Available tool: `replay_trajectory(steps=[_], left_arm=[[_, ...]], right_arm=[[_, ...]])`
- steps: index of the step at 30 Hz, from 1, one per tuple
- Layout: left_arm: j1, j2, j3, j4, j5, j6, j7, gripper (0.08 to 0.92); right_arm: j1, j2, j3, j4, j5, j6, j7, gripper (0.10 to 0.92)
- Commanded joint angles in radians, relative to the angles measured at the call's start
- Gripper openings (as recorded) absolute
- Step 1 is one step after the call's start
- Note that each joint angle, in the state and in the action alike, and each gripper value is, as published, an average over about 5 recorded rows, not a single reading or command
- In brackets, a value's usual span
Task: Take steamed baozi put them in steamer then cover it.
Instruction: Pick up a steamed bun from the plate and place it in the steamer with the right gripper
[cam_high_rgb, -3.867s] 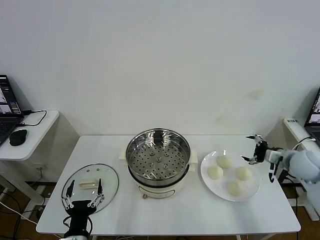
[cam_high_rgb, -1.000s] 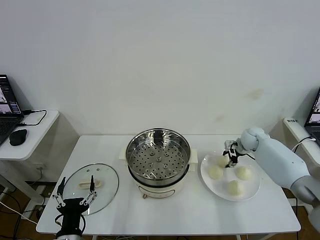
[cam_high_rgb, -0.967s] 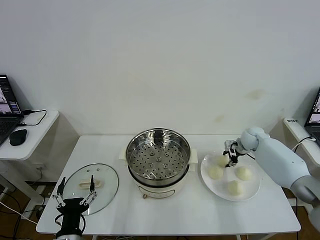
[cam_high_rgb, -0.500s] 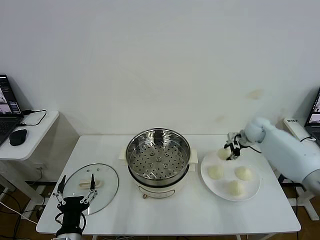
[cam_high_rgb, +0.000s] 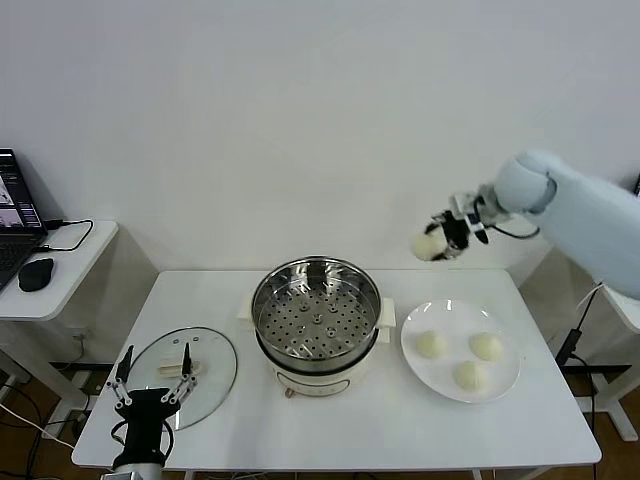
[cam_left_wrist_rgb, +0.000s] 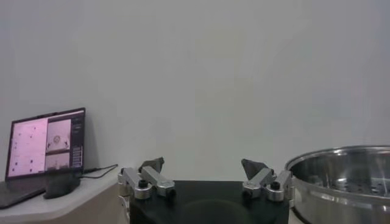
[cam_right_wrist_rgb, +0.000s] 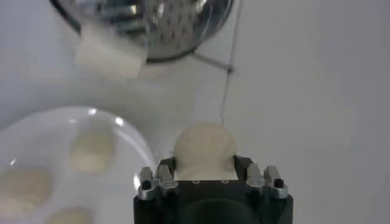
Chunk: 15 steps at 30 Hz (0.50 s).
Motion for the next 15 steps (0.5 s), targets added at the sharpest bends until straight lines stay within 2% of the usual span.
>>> replay_trajectory(steps=[1, 10, 15], left_arm=[[-0.002, 0.000, -0.004, -0.001, -0.003, 0.001, 0.000, 0.823], [-0.018, 0.007, -0.031, -0.004, -0.014, 0.007, 0.002, 0.823], [-0.024, 0.006, -0.037, 0.003, -0.015, 0.008, 0.002, 0.823]], right_arm=[[0.147, 0.150, -0.206, 0.091, 0.108, 0.091, 0.057, 0.602], [0.029, 0.353, -0.234, -0.031, -0.110, 0.300, 0.147, 0.602], [-0.026, 0.439, -0.225, -0.129, -0.278, 0.427, 0.182, 0.602]])
